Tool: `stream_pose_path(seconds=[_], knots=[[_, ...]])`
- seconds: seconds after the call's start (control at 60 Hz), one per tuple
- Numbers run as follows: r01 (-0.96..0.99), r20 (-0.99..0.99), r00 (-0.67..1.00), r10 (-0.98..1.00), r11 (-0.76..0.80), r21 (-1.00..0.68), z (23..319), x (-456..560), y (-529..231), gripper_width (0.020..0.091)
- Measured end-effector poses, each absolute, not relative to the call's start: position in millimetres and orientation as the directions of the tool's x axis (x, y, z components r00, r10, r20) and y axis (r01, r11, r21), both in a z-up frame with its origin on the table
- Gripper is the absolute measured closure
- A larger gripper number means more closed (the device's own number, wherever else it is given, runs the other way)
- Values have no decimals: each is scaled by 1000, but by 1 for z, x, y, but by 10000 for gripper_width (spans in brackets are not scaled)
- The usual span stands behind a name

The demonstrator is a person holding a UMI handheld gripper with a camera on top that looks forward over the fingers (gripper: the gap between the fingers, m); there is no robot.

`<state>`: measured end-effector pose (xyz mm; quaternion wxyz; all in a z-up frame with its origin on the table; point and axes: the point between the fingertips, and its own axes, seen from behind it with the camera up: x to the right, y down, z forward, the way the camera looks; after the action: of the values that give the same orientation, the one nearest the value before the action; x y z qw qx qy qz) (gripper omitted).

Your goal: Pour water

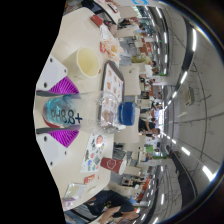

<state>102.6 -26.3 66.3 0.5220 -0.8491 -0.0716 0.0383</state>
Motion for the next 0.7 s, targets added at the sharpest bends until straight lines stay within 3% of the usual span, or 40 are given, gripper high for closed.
stream_pose_path(seconds=[0.567, 0.7], knots=[[98, 31, 983, 179, -379, -920, 61, 103, -12, 669], [80, 14, 985, 174, -382, -921, 61, 104, -11, 620]])
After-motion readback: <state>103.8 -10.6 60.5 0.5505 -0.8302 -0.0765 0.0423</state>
